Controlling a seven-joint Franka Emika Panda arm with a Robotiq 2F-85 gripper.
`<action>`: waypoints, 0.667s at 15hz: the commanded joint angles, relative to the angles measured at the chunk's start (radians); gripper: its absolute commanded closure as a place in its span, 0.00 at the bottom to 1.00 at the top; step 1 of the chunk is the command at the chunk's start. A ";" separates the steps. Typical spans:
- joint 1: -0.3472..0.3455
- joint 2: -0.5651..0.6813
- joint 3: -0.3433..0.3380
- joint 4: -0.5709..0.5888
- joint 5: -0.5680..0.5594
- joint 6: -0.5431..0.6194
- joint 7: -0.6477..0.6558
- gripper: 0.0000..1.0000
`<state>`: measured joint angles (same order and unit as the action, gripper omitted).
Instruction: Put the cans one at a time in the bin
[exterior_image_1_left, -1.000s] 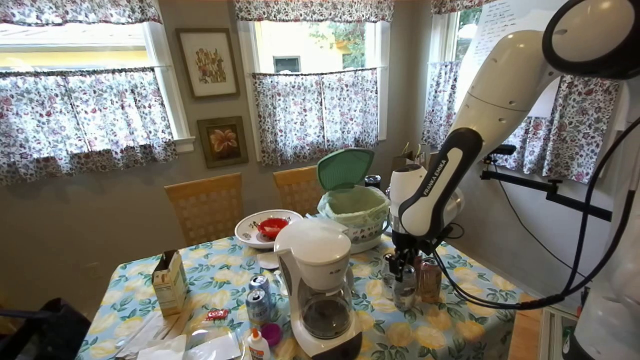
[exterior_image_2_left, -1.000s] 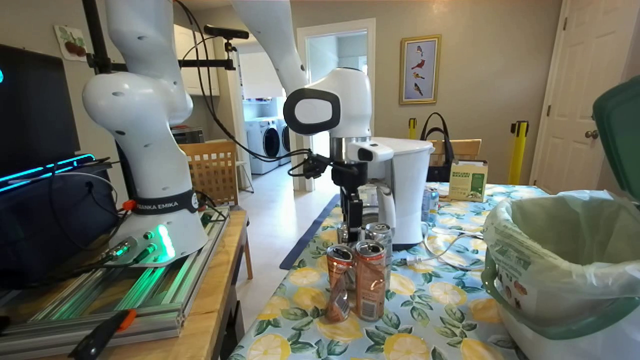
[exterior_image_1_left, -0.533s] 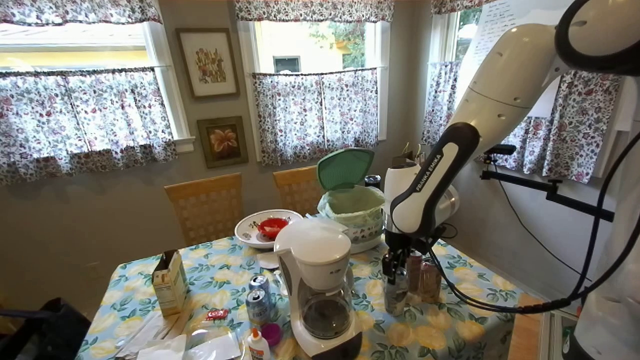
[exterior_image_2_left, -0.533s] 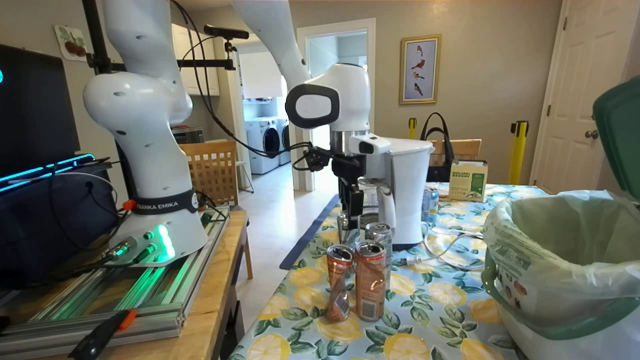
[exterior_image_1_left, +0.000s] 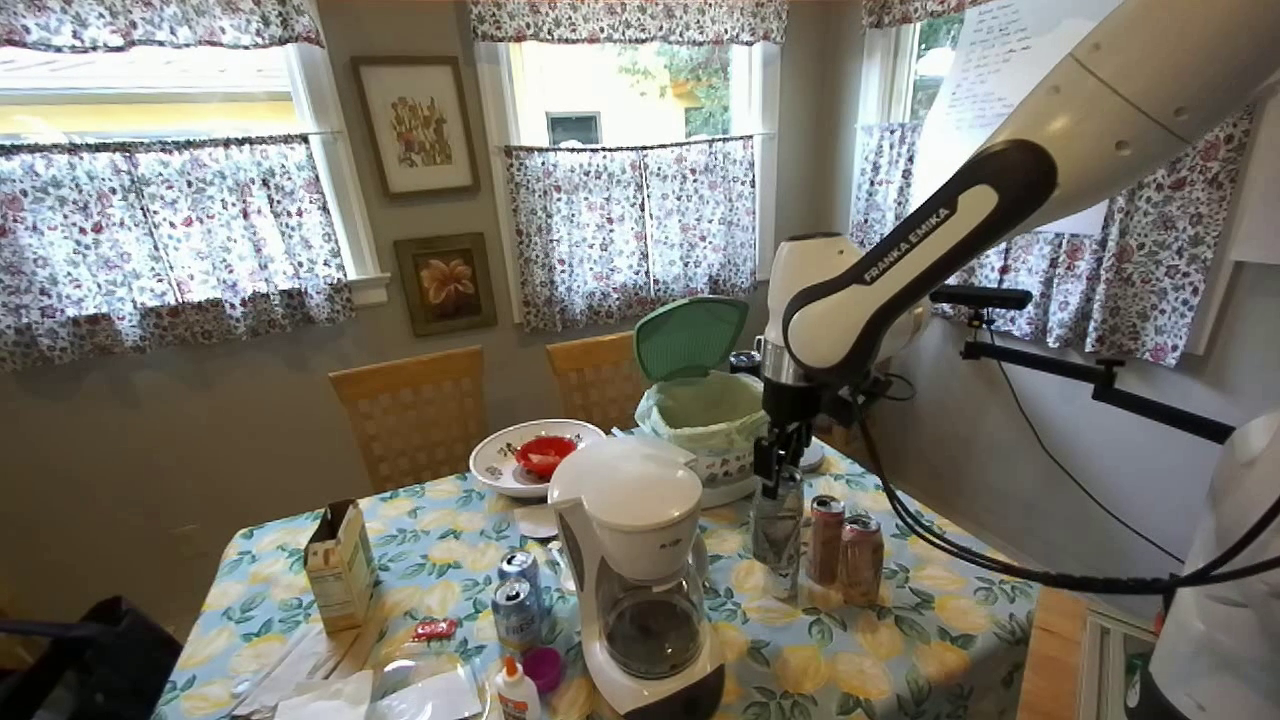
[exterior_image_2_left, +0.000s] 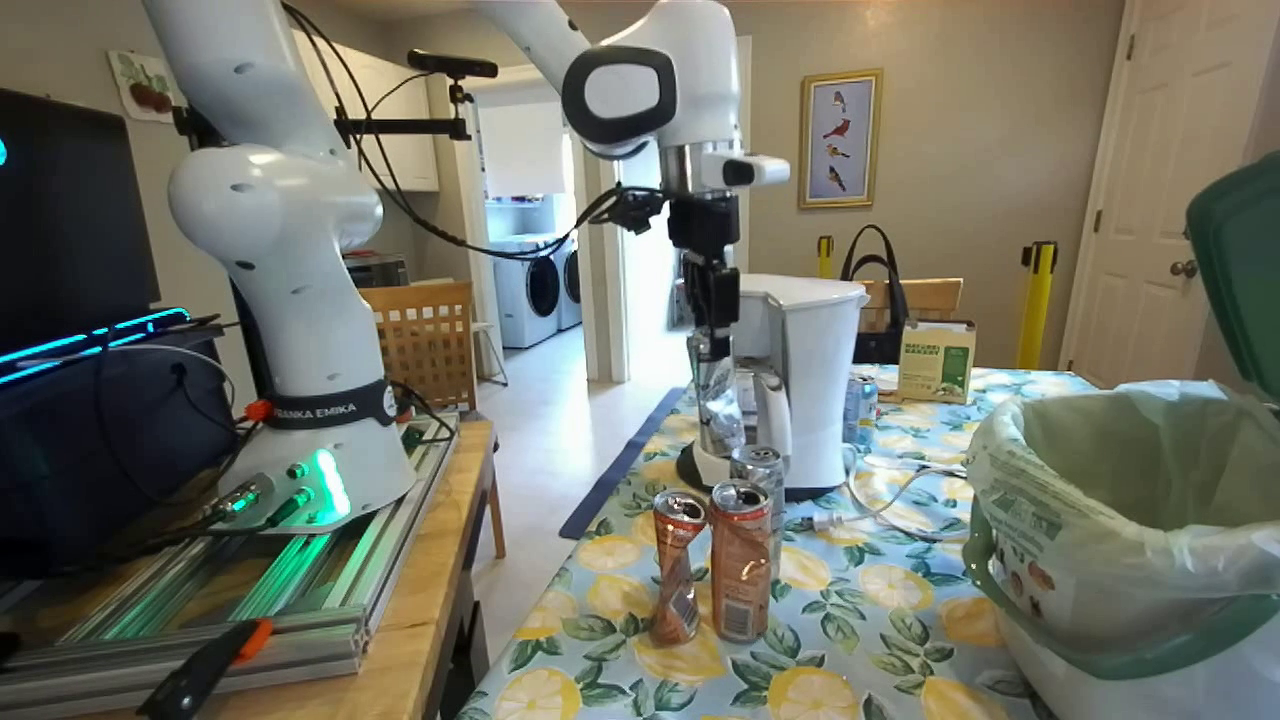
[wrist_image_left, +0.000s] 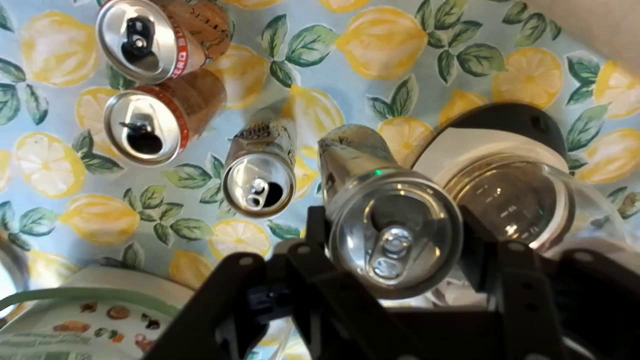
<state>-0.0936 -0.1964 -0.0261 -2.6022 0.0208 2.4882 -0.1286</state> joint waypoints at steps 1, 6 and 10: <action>-0.023 -0.123 -0.018 0.033 -0.080 -0.071 0.073 0.62; -0.111 -0.130 -0.044 0.133 -0.182 -0.039 0.174 0.62; -0.147 -0.073 -0.091 0.217 -0.196 0.023 0.156 0.62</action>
<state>-0.2251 -0.3264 -0.0913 -2.4507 -0.1412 2.4691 0.0104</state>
